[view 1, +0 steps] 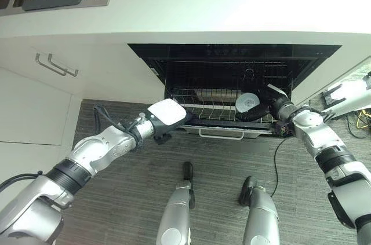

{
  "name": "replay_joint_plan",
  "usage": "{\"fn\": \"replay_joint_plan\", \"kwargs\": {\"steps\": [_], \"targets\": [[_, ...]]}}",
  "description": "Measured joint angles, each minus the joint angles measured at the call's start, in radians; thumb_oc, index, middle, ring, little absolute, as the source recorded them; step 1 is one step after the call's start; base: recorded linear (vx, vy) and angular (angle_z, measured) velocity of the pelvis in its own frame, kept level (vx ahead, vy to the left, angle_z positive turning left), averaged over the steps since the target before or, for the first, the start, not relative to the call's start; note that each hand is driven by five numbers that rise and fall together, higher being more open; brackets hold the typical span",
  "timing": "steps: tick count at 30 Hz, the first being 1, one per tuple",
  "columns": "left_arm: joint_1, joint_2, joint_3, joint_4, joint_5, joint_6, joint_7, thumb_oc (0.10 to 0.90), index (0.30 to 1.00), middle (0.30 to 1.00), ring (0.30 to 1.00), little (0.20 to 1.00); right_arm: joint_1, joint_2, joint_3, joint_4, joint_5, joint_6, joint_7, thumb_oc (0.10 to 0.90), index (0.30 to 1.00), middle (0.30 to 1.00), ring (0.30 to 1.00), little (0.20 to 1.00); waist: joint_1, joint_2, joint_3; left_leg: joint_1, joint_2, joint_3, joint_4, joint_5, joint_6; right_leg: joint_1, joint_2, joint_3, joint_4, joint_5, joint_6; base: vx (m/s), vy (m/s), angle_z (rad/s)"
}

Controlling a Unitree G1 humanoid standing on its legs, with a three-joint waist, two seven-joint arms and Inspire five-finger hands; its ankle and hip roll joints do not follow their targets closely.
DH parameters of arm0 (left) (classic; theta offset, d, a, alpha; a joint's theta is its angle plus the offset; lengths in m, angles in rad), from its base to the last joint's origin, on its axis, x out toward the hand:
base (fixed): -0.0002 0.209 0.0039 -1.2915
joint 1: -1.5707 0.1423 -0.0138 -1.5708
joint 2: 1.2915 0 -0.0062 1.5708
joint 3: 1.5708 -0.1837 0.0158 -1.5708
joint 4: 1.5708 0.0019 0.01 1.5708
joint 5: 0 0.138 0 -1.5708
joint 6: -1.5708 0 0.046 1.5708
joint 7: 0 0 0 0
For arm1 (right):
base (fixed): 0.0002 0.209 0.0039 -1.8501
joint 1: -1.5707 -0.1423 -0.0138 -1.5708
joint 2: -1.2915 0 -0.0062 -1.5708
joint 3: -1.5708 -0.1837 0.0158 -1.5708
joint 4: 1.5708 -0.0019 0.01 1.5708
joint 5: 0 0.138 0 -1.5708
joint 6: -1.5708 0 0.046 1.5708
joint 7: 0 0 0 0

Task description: Place the dishes in the dishwasher.

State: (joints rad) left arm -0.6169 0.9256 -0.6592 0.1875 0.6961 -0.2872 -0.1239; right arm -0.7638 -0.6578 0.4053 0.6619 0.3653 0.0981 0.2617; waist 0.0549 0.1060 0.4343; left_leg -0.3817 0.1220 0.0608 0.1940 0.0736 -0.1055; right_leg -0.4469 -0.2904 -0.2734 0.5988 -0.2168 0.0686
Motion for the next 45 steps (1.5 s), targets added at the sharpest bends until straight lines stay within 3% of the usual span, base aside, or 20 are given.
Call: {"fn": "replay_joint_plan", "kwargs": {"steps": [5, 12, 21, 28, 34, 39, 45], "targets": [[0.058, 0.000, 0.056, -0.006, 0.018, -0.001, 0.000, 0.800, 0.900, 0.900, 0.900, 0.900, 0.104, -0.019, -0.053, -0.148, -0.012, 0.017, -0.025, 0.800, 0.900, 0.900, 0.900, 0.900, -0.012, -0.006, 0.003, 0.002, 0.001, 0.005, -0.006, 0.000, 0.000, 0.000, 0.003, 0.004, -0.009, 0.004, 0.002, 0.03, -0.006, -0.03], [0.154, 0.004, 0.157, -0.044, 0.025, 0.019, -0.005, 0.800, 0.900, 0.900, 0.900, 0.900, 0.268, -0.021, -0.154, -0.380, -0.099, 0.015, -0.116, 0.800, 0.900, 0.900, 0.900, 0.900, -0.031, -0.041, 0.025, 0.003, 0.014, 0.017, -0.008, 0.000, 0.001, 0.004, 0.021, 0.009, -0.033, 0.017, 0.001, 0.02, -0.018, -0.06], [0.159, 0.006, 0.157, -0.052, 0.025, 0.027, -0.004, 0.800, 0.900, 0.900, 0.900, 0.900, 0.296, -0.015, -0.165, -0.422, -0.131, -0.010, -0.165, 0.800, 0.900, 0.900, 0.900, 0.900, -0.036, -0.043, 0.030, 0.001, 0.017, 0.020, -0.010, -0.001, 0.001, 0.002, 0.026, 0.013, -0.050, 0.024, 0.004, 0.00, -0.003, 0.00], [0.142, 0.034, 0.153, -0.059, 0.022, 0.027, -0.020, 0.800, 0.900, 0.900, 0.900, 0.900, 0.272, -0.022, -0.168, -0.422, -0.249, -0.028, -0.179, 0.800, 0.900, 0.900, 0.900, 0.900, -0.054, -0.042, 0.048, 0.000, 0.016, 0.035, -0.017, -0.005, 0.007, -0.004, 0.026, 0.022, -0.058, 0.031, 0.008, -0.01, 0.001, -0.04], [0.072, 0.041, 0.125, -0.041, 0.017, 0.027, -0.020, 0.800, 0.900, 0.900, 0.900, 0.900, 0.222, -0.027, -0.116, -0.373, -0.338, -0.090, -0.182, 0.800, 0.900, 0.900, 0.900, 0.900, -0.043, -0.041, 0.053, 0.000, 0.015, 0.034, -0.023, -0.005, 0.007, -0.003, 0.027, 0.019, -0.063, 0.031, 0.008, -0.01, -0.006, 0.00], [0.050, 0.050, 0.100, -0.038, 0.014, 0.019, -0.019, 0.800, 0.900, 0.900, 0.900, 0.900, 0.141, -0.065, 0.015, -0.327, -0.504, -0.132, -0.197, 0.800, 0.900, 0.900, 0.900, 0.900, -0.018, -0.040, 0.053, 0.002, 0.014, 0.028, -0.022, -0.002, 0.005, 0.001, 0.024, 0.014, -0.058, 0.031, 0.007, -0.02, -0.009, 0.03], [0.043, 0.080, 0.075, -0.039, 0.014, 0.019, -0.019, 0.800, 0.900, 0.900, 0.900, 0.900, 0.111, -0.083, 0.043, -0.289, -0.491, -0.152, -0.262, 0.800, 0.900, 0.900, 0.900, 0.900, 0.003, -0.035, 0.056, -0.001, 0.012, 0.018, -0.022, 0.004, 0.004, 0.002, 0.022, 0.009, -0.055, 0.031, 0.007, -0.02, 0.002, 0.04]]}}
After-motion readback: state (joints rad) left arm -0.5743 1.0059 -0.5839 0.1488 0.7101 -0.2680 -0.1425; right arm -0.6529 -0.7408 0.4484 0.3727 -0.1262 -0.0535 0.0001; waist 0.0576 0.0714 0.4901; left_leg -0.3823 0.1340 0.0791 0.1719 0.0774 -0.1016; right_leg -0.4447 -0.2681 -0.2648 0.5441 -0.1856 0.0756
